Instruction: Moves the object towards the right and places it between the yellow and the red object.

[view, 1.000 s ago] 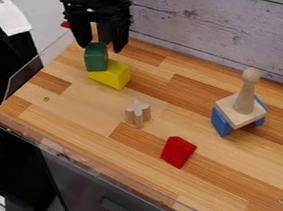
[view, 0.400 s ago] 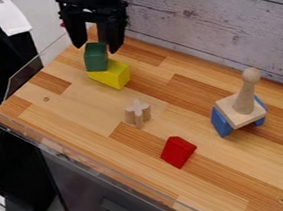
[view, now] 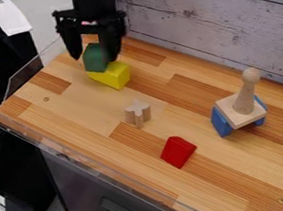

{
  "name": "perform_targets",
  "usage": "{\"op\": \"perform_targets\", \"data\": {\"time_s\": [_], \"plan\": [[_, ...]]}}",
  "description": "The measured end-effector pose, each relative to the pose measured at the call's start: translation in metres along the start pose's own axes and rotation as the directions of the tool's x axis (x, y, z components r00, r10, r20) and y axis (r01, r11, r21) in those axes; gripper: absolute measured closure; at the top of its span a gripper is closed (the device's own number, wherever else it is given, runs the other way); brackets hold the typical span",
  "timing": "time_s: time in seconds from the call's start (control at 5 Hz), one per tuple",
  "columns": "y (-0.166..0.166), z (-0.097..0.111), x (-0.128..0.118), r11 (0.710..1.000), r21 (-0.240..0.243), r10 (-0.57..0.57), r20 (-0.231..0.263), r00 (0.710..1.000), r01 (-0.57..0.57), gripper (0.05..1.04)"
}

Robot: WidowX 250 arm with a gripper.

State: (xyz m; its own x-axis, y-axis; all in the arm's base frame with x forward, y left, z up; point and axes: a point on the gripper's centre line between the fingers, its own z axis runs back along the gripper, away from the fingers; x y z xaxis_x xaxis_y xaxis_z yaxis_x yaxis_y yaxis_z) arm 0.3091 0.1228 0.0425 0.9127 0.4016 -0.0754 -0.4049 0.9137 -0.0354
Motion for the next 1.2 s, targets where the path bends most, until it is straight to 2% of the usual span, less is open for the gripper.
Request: {"op": "perform_targets", "data": {"time_s": [0.2, 0.4, 0.6, 0.8, 1.0, 1.2], "plan": [[0.003, -0.010, 0.001, 0.999, -0.025, 0.040, -0.020, 0.999, -0.040, 0.120], [0.002, -0.010, 0.000, 1.000, -0.024, 0.019, -0.025, 0.999, -0.020, 0.388], [-0.002, -0.009, -0.003, 1.000, -0.006, -0.022, -0.046, 0.999, 0.022, 0.487], [-0.014, -0.005, -0.010, 0.996, 0.018, -0.087, -0.079, 0.993, 0.089, 0.487], [-0.027, 0.020, -0.016, 0.982, 0.107, -0.146, -0.103, 0.984, 0.157, 0.487], [-0.038, 0.043, -0.031, 0.967, 0.152, -0.193, -0.100, 0.976, 0.207, 0.487]]}}
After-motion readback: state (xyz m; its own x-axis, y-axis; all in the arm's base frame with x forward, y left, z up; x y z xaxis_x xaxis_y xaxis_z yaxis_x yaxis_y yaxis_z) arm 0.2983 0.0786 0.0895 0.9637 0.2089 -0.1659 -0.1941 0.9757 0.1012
